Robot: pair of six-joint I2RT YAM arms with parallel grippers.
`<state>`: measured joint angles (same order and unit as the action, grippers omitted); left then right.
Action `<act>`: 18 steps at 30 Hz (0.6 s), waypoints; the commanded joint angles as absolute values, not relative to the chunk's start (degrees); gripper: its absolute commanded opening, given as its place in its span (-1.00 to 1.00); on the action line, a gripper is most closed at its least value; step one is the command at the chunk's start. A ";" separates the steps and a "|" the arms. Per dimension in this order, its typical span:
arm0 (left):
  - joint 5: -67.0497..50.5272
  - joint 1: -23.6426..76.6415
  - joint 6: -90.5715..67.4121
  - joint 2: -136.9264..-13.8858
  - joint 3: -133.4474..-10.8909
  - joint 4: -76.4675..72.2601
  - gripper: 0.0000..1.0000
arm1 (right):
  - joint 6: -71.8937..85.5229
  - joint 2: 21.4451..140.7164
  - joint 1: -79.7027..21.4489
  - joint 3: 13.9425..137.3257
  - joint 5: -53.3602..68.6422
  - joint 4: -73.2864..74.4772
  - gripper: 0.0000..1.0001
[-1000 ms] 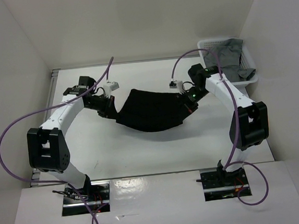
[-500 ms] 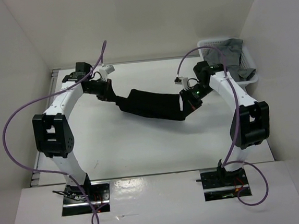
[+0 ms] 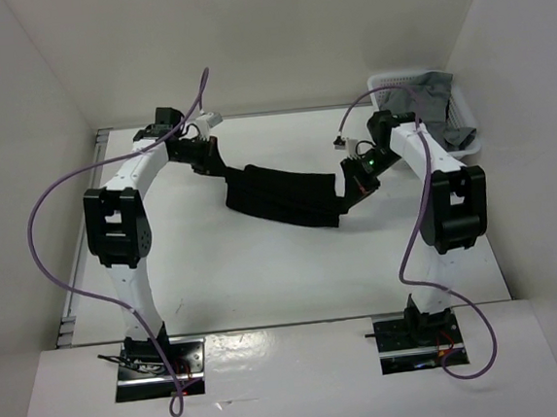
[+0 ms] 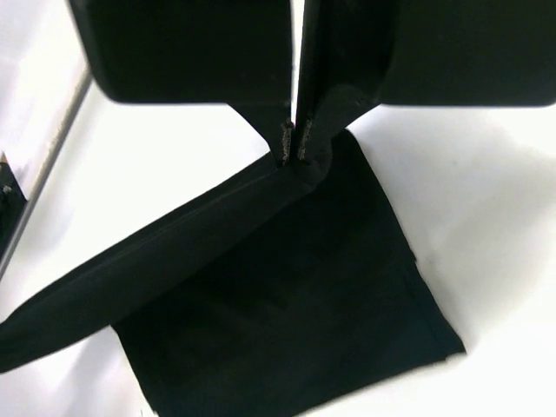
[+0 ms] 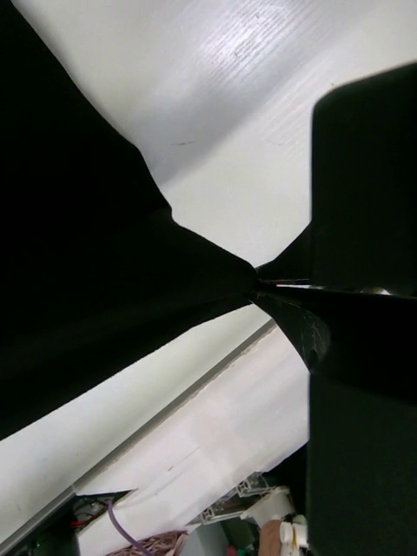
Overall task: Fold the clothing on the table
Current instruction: Fold the skirt
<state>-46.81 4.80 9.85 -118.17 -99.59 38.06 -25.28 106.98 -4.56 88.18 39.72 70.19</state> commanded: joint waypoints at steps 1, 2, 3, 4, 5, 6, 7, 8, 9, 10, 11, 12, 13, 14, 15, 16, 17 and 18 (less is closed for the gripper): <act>-48.42 4.48 10.02 -121.28 -104.14 35.16 -0.94 | -25.31 108.80 -3.43 91.66 39.46 70.58 -1.00; -48.43 5.09 10.02 -121.81 -105.28 35.16 -0.94 | -25.31 110.03 -3.43 91.67 39.46 70.58 -1.00; -48.43 5.10 10.02 -122.51 -105.29 35.16 -0.91 | -25.31 110.56 -3.43 92.37 39.46 70.58 -1.00; -47.91 5.10 10.02 -122.52 -105.82 35.16 -0.88 | -25.31 111.09 -3.43 92.37 39.46 70.58 -0.98; -47.90 5.62 10.02 -123.22 -105.82 35.16 -0.84 | -25.31 111.62 -2.91 93.07 39.46 70.58 -0.96; -47.90 5.62 10.02 -124.01 -106.43 35.16 -0.79 | -25.31 112.84 -2.90 93.69 39.46 70.58 -0.92; -47.90 5.62 10.02 -124.01 -106.44 35.16 -0.64 | -24.79 113.37 -2.90 93.69 39.46 70.58 -0.88; -47.90 5.62 10.02 -124.88 -106.96 34.63 -0.54 | -24.79 113.99 -2.38 95.08 39.46 70.05 -0.81; -47.90 5.62 10.02 -125.76 -106.96 34.63 -0.49 | -24.26 115.21 -2.37 95.62 39.46 70.05 -0.74; -47.90 5.62 10.02 -125.77 -107.75 34.63 -0.42 | -24.26 115.75 -1.85 96.15 39.46 70.05 -0.70; -47.90 5.62 10.02 -126.47 -108.45 34.11 -0.29 | -23.47 116.27 -0.98 97.37 39.46 70.05 -0.66; -47.12 5.62 10.02 -127.08 -108.46 34.10 -0.25 | -23.47 116.28 -0.44 97.99 39.46 70.05 -0.63; -46.50 5.62 9.50 -127.09 -109.24 33.49 -0.22 | -22.68 117.24 0.08 98.69 39.46 69.35 -0.59; -46.49 5.62 8.97 -127.61 -110.29 32.88 -0.18 | -21.89 118.12 1.48 100.01 39.46 68.74 -0.59; -45.80 5.62 8.96 -127.62 -110.82 32.87 -0.14 | -21.36 118.12 2.19 100.80 39.46 68.73 -0.56; -45.79 5.62 8.09 -128.31 -110.83 32.00 -0.11 | -20.49 118.82 2.89 101.42 39.46 68.12 -0.53; -45.79 5.62 7.22 -128.84 -111.70 31.38 -0.11 | -20.48 119.52 3.51 102.99 39.46 68.12 -0.51; -45.27 5.62 7.21 -128.85 -112.84 31.38 -0.11 | -19.78 119.53 4.30 103.70 38.68 67.59 -0.48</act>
<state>-45.23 5.80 8.29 -128.31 -109.21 34.57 -21.96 118.91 2.28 99.55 39.24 69.56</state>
